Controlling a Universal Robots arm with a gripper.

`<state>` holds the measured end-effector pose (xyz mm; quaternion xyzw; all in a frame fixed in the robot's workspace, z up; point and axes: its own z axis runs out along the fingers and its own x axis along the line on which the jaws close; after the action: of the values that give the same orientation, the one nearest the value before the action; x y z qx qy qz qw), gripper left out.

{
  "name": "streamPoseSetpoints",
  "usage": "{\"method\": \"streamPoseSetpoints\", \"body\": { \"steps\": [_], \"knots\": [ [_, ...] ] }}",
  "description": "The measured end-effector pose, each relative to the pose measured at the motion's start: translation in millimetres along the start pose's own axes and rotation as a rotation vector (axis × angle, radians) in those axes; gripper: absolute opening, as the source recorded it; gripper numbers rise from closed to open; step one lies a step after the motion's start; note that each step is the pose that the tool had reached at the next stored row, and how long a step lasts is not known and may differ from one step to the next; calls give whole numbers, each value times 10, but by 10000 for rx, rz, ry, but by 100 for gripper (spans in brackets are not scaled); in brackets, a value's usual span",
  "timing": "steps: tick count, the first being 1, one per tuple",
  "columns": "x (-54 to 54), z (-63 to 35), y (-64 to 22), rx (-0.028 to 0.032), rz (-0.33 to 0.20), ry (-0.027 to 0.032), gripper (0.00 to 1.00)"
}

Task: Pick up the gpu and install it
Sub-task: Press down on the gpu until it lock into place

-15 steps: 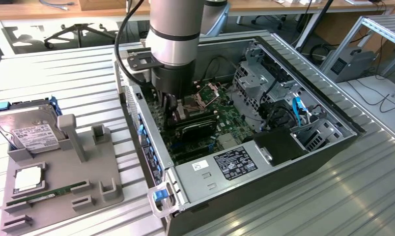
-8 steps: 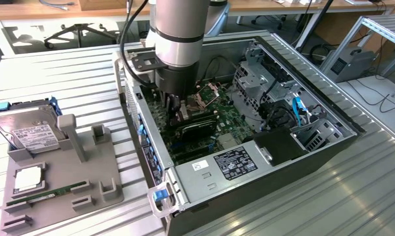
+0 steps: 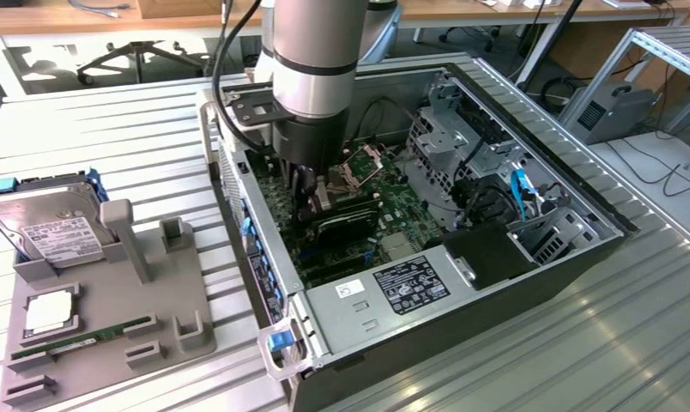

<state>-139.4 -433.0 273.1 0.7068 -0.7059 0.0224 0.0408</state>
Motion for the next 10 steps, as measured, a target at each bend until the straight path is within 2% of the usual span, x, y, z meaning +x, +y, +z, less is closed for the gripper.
{"method": "streamPoseSetpoints", "body": {
  "steps": [10],
  "knots": [
    [-5,62,-1,-16,2,101,11]
  ]
}}
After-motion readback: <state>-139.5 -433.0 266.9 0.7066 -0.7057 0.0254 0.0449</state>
